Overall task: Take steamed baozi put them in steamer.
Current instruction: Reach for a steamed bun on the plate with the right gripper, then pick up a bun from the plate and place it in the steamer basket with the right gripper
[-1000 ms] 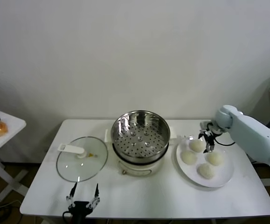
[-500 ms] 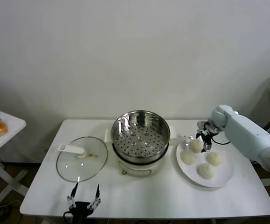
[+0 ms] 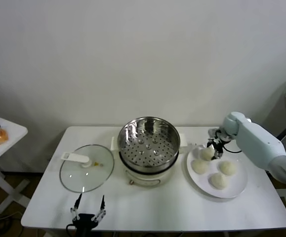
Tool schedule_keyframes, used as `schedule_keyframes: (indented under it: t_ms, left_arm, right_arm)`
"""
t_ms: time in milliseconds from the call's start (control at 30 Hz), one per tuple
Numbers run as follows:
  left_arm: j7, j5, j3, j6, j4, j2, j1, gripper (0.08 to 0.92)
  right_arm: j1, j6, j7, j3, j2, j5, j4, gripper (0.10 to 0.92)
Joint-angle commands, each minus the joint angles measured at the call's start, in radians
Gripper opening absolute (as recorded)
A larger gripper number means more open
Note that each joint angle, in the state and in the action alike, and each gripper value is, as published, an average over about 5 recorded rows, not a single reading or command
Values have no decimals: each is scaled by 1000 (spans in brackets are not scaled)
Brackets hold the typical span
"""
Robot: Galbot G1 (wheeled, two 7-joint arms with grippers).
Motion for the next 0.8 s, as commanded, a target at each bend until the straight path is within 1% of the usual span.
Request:
schedule_keyframes:
  t_ms: [33,167,267,500,633,800]
  left_arm:
    - [-1,1,-1,-3,2,0,1,823]
    - [-2,1,-4,-4,-1,1,3,823]
    - [-1,0,-8,-5,-4,2,5,823]
    - [-2,3,-13,-8,-18,4,18,823]
    - [-3,2,-12,-5,-25,2,22,823]
    - [-4,3,-12,-7,-22,1,23,823]
  right_arm:
    - [-1,8,2,8,6,-11,-3,671]
    - [20,14,-2,-26,-19,10,55,670]
    - [83,28,-7,-111,-62,63,137,670]
    - [384,86,-10,-435,-161,289,385,670]
    - [530,127,-8,-554,-153,385,463,670]
    - [685,189,-3,-671,-105,459,546,663]
